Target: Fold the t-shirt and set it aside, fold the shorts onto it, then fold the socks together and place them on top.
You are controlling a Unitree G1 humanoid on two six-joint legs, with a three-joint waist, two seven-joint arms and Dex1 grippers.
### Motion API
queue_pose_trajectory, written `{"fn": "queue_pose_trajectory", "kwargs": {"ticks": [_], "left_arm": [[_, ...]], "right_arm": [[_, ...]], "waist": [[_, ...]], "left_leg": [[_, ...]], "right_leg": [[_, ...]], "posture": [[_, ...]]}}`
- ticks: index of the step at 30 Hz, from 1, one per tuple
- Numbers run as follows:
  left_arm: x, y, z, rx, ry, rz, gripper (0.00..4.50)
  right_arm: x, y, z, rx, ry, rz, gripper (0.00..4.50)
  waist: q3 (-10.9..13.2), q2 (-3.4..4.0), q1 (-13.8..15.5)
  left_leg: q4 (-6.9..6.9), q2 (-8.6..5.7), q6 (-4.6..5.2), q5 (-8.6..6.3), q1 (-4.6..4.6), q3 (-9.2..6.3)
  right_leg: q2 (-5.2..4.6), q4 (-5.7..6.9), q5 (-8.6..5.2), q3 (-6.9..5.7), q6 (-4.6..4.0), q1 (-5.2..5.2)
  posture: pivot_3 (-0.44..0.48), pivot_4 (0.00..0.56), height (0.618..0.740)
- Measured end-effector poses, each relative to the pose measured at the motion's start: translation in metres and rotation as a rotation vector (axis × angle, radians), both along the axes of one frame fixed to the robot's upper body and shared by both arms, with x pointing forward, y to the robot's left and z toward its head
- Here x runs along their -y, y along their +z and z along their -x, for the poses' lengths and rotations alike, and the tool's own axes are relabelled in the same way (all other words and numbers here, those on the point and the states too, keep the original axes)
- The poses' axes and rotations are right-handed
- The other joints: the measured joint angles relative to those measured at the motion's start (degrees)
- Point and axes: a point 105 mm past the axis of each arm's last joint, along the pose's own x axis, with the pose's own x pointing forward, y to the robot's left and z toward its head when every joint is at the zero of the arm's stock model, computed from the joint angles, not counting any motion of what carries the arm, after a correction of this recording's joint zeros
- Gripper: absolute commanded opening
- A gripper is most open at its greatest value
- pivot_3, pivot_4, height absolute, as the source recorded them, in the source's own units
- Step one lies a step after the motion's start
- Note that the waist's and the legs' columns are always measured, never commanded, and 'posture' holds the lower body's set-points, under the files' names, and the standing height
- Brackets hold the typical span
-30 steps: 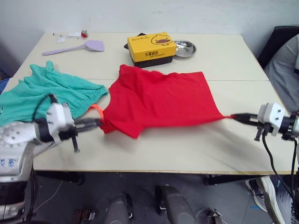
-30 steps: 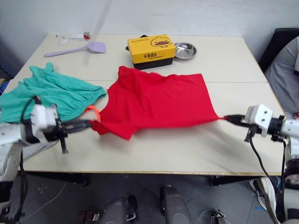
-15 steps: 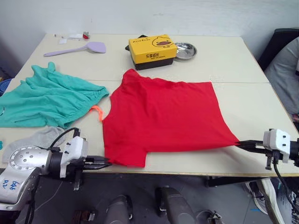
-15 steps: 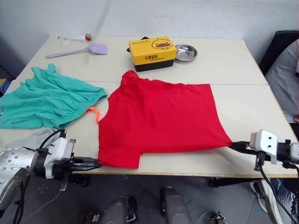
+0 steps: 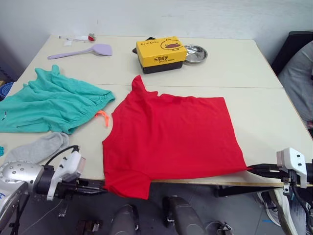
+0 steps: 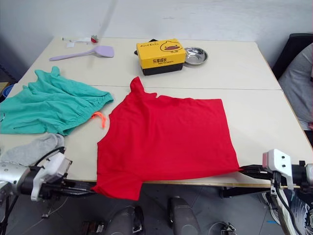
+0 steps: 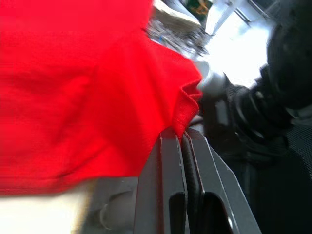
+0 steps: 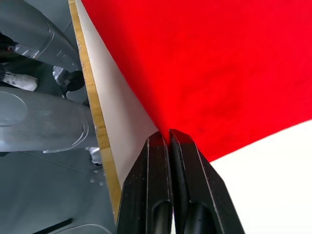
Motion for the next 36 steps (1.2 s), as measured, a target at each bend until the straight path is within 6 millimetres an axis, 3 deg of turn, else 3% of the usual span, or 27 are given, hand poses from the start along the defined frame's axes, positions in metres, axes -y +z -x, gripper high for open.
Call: {"fn": "queue_pose_trajectory", "kwargs": {"ticks": [7,12,22,25,28,31,36], "left_arm": [[-0.009,0.018,-0.032,0.01,0.134,0.073,0.0],[-0.012,0.01,-0.053,0.002,0.205,0.085,0.0],[-0.016,-0.001,-0.078,0.026,0.321,0.096,0.0],[-0.017,-0.001,-0.079,0.04,0.326,0.083,0.0],[-0.016,-0.003,-0.087,0.076,0.358,0.106,0.61],[-0.015,-0.005,-0.093,0.126,0.396,0.112,1.57],[-0.03,0.01,-0.099,0.256,0.46,0.102,3.1]], "right_arm": [[0.001,0.018,-0.017,-0.061,-0.066,-0.059,0.04],[0.0,0.029,-0.039,-0.057,-0.102,-0.081,0.04],[-0.021,0.022,-0.082,-0.051,-0.2,-0.146,0.04],[-0.023,0.02,-0.085,-0.038,-0.208,-0.136,0.04],[-0.024,0.018,-0.086,-0.033,-0.217,-0.141,0.64],[-0.026,0.02,-0.089,0.002,-0.217,-0.14,1.64],[-0.014,0.05,-0.098,0.246,-0.24,-0.139,3.32]], "waist": [[0.0,0.01,-0.3],[0.0,0.0,-0.1],[0.0,0.0,-0.1],[0.0,0.01,-0.1],[0.0,0.0,0.0],[0.0,0.0,-0.1],[0.0,0.0,-0.2]], "left_leg": [[-0.04,0.0,0.02,-0.02,0.04,0.01],[-0.05,0.0,-0.02,-0.05,-0.03,0.01],[0.03,0.02,-0.01,-0.14,-0.14,0.08],[0.02,0.02,-0.03,-0.14,-0.15,0.08],[0.05,0.01,-0.03,-0.15,-0.15,0.08],[0.07,0.01,-0.01,-0.14,-0.16,0.12],[0.05,0.01,-0.03,-0.14,-0.14,0.16]], "right_leg": [[0.04,0.02,0.16,0.0,0.27,-0.01],[0.04,0.04,0.16,-0.01,0.28,-0.06],[0.02,0.09,0.21,0.02,0.36,-0.18],[0.02,0.1,0.21,0.02,0.38,-0.18],[0.01,0.1,0.23,0.01,0.41,-0.17],[0.01,0.1,0.28,0.05,0.49,-0.17],[0.02,0.1,0.28,0.06,0.49,-0.17]], "posture": [[0.0,0.15,0.74],[0.0,0.15,0.74],[0.0,0.15,0.74],[0.0,0.15,0.74],[0.0,0.15,0.74],[0.0,0.15,0.74],[0.0,0.15,0.74]]}}
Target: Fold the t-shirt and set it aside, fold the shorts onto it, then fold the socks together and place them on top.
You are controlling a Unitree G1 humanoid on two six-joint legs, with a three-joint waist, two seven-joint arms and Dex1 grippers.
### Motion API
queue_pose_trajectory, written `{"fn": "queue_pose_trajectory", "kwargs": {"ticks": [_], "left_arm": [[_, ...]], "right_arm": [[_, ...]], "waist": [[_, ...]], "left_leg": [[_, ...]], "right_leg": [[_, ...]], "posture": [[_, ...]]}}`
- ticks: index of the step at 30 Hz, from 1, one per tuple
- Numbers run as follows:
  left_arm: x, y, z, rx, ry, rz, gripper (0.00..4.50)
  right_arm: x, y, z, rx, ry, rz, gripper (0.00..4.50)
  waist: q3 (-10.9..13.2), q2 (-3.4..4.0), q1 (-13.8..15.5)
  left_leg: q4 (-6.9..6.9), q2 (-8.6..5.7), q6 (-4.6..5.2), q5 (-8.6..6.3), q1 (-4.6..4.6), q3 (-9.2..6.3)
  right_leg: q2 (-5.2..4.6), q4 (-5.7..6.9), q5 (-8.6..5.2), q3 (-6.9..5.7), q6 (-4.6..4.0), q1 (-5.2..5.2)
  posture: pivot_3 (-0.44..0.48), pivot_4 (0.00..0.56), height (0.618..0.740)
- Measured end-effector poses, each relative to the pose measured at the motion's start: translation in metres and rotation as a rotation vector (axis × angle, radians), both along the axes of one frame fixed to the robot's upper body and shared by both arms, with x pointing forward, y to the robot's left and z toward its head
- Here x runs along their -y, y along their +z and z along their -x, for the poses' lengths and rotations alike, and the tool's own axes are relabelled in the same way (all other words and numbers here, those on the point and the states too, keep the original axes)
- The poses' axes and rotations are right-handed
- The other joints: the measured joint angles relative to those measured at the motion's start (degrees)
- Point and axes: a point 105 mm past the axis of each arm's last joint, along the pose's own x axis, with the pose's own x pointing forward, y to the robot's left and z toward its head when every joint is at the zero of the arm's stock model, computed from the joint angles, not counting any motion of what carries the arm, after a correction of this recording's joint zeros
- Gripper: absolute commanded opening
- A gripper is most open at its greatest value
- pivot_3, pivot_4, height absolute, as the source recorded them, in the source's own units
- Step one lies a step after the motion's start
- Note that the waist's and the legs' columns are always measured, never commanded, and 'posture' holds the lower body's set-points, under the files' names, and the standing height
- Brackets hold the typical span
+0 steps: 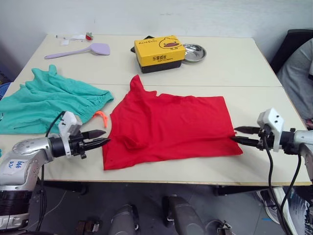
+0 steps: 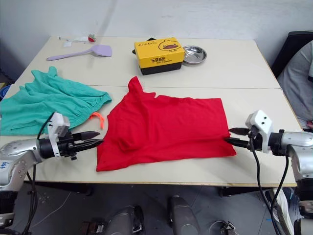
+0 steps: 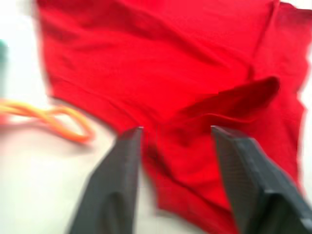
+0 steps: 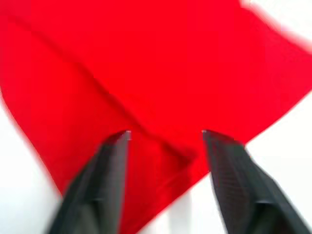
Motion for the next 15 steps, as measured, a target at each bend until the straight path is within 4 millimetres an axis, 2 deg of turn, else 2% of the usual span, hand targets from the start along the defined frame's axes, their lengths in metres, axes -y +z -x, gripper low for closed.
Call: {"fn": "queue_pose_trajectory", "kwargs": {"ticks": [3,4,5,8,11,12,14,15], "left_arm": [[-0.01,0.01,0.002,0.066,0.026,-0.01,3.99],[-0.012,0.012,0.003,0.078,0.024,-0.012,4.32],[-0.013,0.012,0.006,0.087,0.018,-0.012,4.47],[-0.002,0.01,0.027,0.121,-0.124,-0.062,4.47],[0.024,0.006,0.043,0.159,-0.294,-0.122,4.47],[0.032,0.004,0.045,0.169,-0.327,-0.112,4.5],[0.049,-0.002,0.049,0.167,-0.378,-0.076,4.07],[0.056,-0.007,0.05,0.154,-0.402,-0.064,3.81]], "right_arm": [[0.007,0.02,0.0,0.13,-0.011,-0.012,4.28],[0.006,0.023,0.004,0.142,0.01,-0.024,4.5],[0.003,0.025,0.009,0.146,0.039,-0.031,4.5],[-0.016,0.011,0.033,0.08,0.189,-0.017,4.5],[-0.039,-0.001,0.051,0.01,0.308,-0.022,4.5],[-0.049,-0.002,0.054,0.008,0.341,-0.035,4.32],[-0.07,-0.009,0.06,-0.003,0.398,-0.088,3.89],[-0.079,-0.014,0.062,-0.022,0.424,-0.104,3.5]], "waist": [[0.0,0.0,0.0],[0.0,0.0,0.1],[0.0,0.0,0.1],[0.0,0.0,0.1],[0.0,0.0,0.2],[0.0,0.0,0.2],[0.0,-0.03,0.1],[0.0,-0.04,0.1]], "left_leg": [[-0.02,0.0,-0.02,0.01,0.0,0.01],[-0.04,0.01,-0.02,0.01,0.0,0.0],[-0.05,0.01,-0.03,0.0,0.0,0.0],[-0.08,0.05,-0.12,-0.06,0.0,0.0],[-0.02,0.03,-0.04,-0.11,0.03,0.05],[-0.03,0.02,0.02,-0.16,0.04,0.06],[-0.02,0.03,-0.06,-0.21,0.08,0.05],[-0.02,0.01,-0.07,-0.2,0.07,0.05]], "right_leg": [[0.0,-0.01,0.0,0.01,0.0,0.0],[0.0,-0.03,0.0,-0.01,0.0,0.01],[0.0,-0.03,0.0,0.0,0.0,0.01],[0.0,-0.08,-0.04,-0.01,0.04,0.04],[-0.03,-0.09,-0.03,0.05,0.1,0.08],[-0.03,-0.11,0.0,0.06,0.12,0.1],[-0.02,-0.12,0.01,0.07,0.11,0.14],[-0.02,-0.12,0.01,0.08,0.11,0.13]], "posture": [[0.0,0.15,0.74],[0.0,0.15,0.74],[0.0,0.15,0.74],[0.0,0.15,0.74],[0.0,0.15,0.74],[0.0,0.15,0.74],[0.0,0.15,0.74],[0.0,0.15,0.74]]}}
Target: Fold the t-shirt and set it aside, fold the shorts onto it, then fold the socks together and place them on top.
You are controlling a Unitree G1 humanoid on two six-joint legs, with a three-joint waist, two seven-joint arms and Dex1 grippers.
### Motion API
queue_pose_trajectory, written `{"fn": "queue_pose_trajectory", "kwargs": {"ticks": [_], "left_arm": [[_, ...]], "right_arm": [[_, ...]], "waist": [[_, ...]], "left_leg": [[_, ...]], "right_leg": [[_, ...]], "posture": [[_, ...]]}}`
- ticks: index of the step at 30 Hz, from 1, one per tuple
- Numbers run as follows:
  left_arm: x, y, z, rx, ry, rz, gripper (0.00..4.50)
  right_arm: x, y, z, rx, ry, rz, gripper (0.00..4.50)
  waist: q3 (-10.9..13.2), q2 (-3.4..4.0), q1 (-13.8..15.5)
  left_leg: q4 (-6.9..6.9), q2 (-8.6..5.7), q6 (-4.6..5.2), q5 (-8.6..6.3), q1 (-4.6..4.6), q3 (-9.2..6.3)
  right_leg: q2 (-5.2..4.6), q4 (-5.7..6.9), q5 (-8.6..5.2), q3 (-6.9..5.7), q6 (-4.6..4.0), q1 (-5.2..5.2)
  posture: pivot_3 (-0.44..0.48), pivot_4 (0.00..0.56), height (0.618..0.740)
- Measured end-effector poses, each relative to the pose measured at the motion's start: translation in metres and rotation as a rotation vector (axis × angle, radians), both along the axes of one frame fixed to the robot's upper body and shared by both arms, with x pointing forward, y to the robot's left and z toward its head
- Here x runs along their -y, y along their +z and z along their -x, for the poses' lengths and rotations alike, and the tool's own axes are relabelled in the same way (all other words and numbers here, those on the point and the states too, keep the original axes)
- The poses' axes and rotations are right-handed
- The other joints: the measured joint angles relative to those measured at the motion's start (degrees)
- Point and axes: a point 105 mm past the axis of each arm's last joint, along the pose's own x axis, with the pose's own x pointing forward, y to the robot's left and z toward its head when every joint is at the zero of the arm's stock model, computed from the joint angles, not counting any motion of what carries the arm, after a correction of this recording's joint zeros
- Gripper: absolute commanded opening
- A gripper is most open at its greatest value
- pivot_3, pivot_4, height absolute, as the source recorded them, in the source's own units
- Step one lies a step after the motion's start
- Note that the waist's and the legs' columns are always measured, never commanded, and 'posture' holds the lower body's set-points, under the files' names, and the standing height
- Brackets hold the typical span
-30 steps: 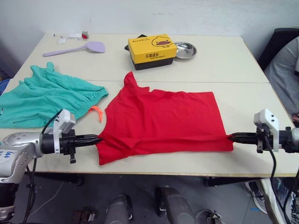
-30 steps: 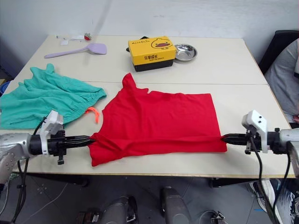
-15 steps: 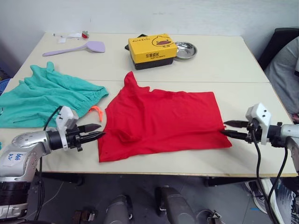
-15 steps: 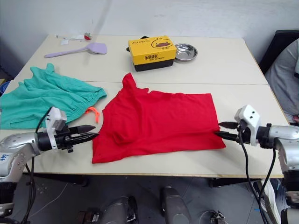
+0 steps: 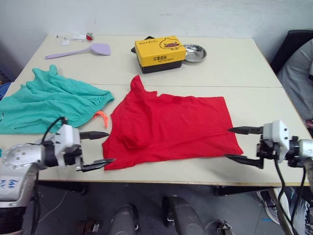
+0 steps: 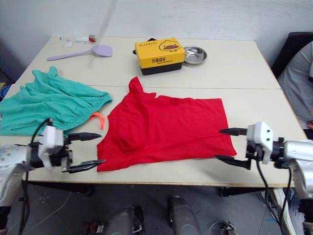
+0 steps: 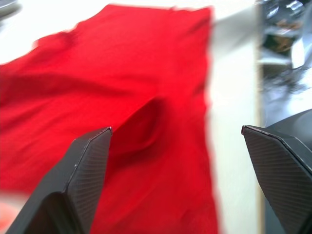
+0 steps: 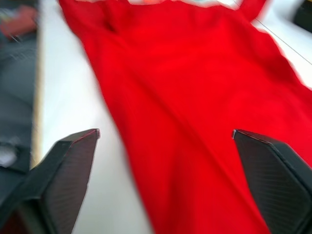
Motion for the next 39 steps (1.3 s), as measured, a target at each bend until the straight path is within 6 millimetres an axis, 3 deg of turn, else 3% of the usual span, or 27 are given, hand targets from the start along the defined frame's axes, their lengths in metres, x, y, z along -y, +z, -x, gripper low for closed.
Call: {"fn": "queue_pose_trajectory", "kwargs": {"ticks": [5,10,12,15,21,30,33,36,39], "left_arm": [[0.027,-0.02,0.009,-0.057,-0.153,-0.055,2.26],[0.047,-0.033,-0.019,-0.03,-0.156,-0.075,0.66],[0.053,-0.032,-0.03,-0.013,-0.132,-0.064,0.03],[0.058,-0.032,-0.042,-0.004,-0.09,-0.039,0.03],[0.045,-0.05,-0.062,-0.027,0.051,-0.079,0.03],[0.033,-0.042,-0.093,0.046,0.273,0.012,0.03],[0.023,-0.035,-0.1,0.075,0.361,0.048,0.03],[0.015,-0.023,-0.098,0.088,0.369,0.118,0.03],[0.024,-0.004,-0.062,0.069,0.179,0.182,0.03]], "right_arm": [[-0.02,-0.023,-0.002,-0.028,0.025,0.036,1.79],[-0.028,-0.035,-0.02,-0.021,-0.01,0.054,0.04],[-0.027,-0.032,-0.026,-0.004,-0.026,0.057,0.0],[-0.023,-0.033,-0.033,-0.003,-0.049,0.071,0.0],[-0.011,-0.05,-0.052,-0.026,-0.165,0.094,0.0],[0.013,-0.047,-0.07,-0.004,-0.3,0.069,0.0],[0.037,-0.045,-0.075,-0.004,-0.395,0.055,0.0],[0.048,-0.037,-0.072,0.005,-0.408,0.013,0.0],[0.022,-0.015,-0.056,0.037,-0.234,-0.091,0.0]], "waist": [[0.0,0.0,0.0],[0.0,0.01,0.2],[0.0,0.0,0.2],[0.0,0.0,0.1],[0.0,0.0,0.1],[0.0,0.01,0.2],[0.0,0.0,0.3],[0.0,0.0,0.1],[0.0,0.01,-0.4]], "left_leg": [[0.0,-0.03,-0.01,0.01,0.01,0.0],[0.01,-0.06,0.3,0.18,-0.05,-0.01],[0.02,-0.06,0.29,0.16,-0.06,-0.02],[0.02,-0.05,0.25,0.13,-0.07,-0.02],[0.08,-0.05,0.2,0.16,-0.06,0.01],[0.08,-0.08,0.25,0.2,-0.04,0.01],[0.09,-0.08,0.23,0.21,-0.05,0.01],[0.05,-0.07,0.17,0.23,-0.05,0.04],[-0.04,0.11,-0.19,0.26,0.0,0.11]], "right_leg": [[0.0,-0.03,0.0,-0.01,-0.03,0.0],[0.0,-0.03,0.01,0.0,-0.01,-0.04],[0.0,-0.02,0.03,-0.01,0.03,-0.04],[0.02,0.01,0.05,0.0,0.06,-0.05],[0.01,0.06,0.06,0.02,0.07,-0.07],[-0.02,0.05,0.12,0.03,0.13,-0.02],[-0.02,0.05,0.12,0.02,0.14,-0.02],[-0.01,0.05,0.12,0.03,0.14,-0.03],[0.13,0.07,0.09,0.07,0.11,-0.05]], "posture": [[0.0,0.15,0.74],[0.0,0.15,0.74],[0.0,0.15,0.74],[0.0,0.15,0.74],[0.0,0.15,0.74],[0.0,0.15,0.74],[0.0,0.15,0.74],[0.0,0.15,0.74],[0.0,0.15,0.74]]}}
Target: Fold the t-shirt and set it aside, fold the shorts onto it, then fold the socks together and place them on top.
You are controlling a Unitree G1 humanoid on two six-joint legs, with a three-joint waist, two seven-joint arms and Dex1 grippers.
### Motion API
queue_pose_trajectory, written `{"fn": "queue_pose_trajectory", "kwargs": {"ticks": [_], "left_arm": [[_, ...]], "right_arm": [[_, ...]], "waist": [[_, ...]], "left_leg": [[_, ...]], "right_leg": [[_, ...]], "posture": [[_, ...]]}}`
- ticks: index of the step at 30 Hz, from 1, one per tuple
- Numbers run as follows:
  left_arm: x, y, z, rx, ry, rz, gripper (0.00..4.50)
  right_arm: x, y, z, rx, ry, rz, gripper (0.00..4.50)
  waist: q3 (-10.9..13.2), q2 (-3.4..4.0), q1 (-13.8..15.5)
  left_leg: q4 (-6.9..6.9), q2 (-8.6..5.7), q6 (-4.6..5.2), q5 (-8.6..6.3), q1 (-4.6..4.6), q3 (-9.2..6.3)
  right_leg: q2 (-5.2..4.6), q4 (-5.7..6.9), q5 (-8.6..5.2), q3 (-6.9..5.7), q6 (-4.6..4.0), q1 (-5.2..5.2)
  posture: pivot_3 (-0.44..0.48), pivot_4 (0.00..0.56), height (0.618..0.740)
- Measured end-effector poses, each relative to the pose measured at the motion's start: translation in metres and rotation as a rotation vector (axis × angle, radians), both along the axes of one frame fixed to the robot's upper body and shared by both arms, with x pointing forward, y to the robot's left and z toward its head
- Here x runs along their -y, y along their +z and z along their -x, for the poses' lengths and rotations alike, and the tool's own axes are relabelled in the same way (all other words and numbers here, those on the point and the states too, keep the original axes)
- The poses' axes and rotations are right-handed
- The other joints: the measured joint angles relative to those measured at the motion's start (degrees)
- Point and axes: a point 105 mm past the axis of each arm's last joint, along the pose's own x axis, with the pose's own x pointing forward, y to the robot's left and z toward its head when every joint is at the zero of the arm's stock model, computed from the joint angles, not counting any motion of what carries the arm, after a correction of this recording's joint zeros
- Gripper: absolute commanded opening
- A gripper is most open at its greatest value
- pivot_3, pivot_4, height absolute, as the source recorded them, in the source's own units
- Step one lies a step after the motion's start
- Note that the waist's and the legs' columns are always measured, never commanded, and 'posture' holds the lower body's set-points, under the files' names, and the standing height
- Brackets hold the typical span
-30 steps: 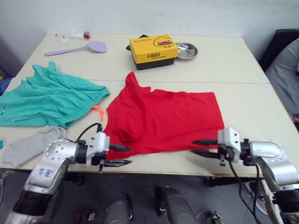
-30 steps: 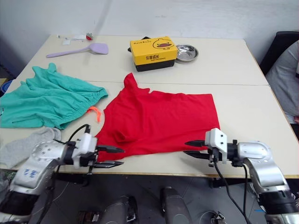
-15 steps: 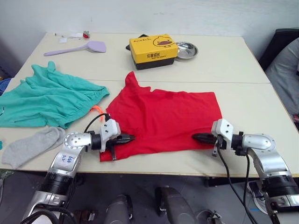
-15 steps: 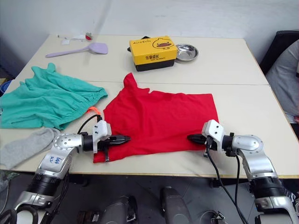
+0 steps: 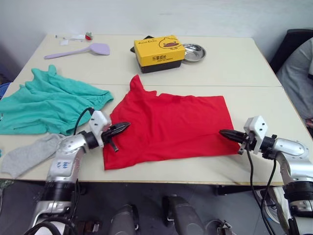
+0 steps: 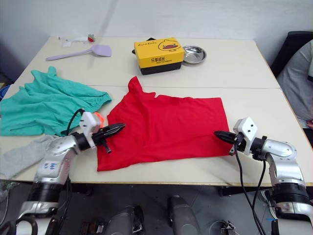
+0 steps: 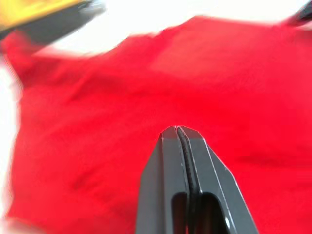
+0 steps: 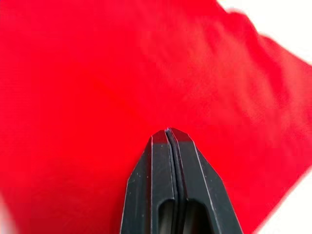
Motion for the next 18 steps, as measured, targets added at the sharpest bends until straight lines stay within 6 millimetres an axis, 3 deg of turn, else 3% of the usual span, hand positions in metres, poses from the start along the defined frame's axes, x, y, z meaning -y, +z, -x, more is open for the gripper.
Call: {"fn": "queue_pose_trajectory", "kwargs": {"ticks": [3,7,9,12,18], "left_arm": [[0.007,-0.002,0.028,-0.025,-0.132,-0.087,0.03],[0.01,-0.03,0.041,-0.117,-0.138,-0.142,0.03],[0.009,-0.042,0.04,-0.14,-0.104,-0.173,0.03],[0.001,-0.051,0.038,-0.139,-0.033,-0.204,0.03],[-0.027,-0.057,0.041,-0.114,0.06,-0.249,0.03]], "right_arm": [[-0.03,0.006,0.011,0.026,0.121,0.007,0.0],[-0.054,-0.029,0.021,-0.055,0.16,0.041,0.0],[-0.056,-0.043,0.023,-0.09,0.142,0.067,0.0],[-0.044,-0.045,0.014,-0.081,0.068,0.085,0.0],[0.015,-0.037,0.008,-0.095,-0.081,0.138,0.0]], "waist": [[0.0,0.01,0.2],[0.0,0.0,0.7],[0.0,-0.01,0.9],[0.0,-0.01,0.8],[0.0,-0.02,0.6]], "left_leg": [[-0.05,0.01,-0.18,0.09,0.08,-0.06],[-0.02,-0.15,-0.24,0.01,-0.01,-0.13],[0.02,-0.2,0.2,-0.19,-0.07,-0.11],[0.04,-0.21,0.3,-0.23,-0.06,-0.08],[-0.05,-0.14,0.53,-0.16,0.02,-0.1]], "right_leg": [[0.05,0.01,-0.03,-0.02,-0.05,0.02],[-0.12,-0.08,-0.03,-0.04,-0.07,0.02],[-0.2,-0.14,-0.01,-0.04,-0.04,0.01],[-0.24,-0.21,0.01,-0.03,-0.03,0.04],[-0.18,-0.2,-0.04,-0.05,-0.14,0.04]], "posture": [[0.0,0.15,0.74],[0.0,0.15,0.74],[0.0,0.15,0.74],[0.0,0.15,0.74],[0.0,0.15,0.74]]}}
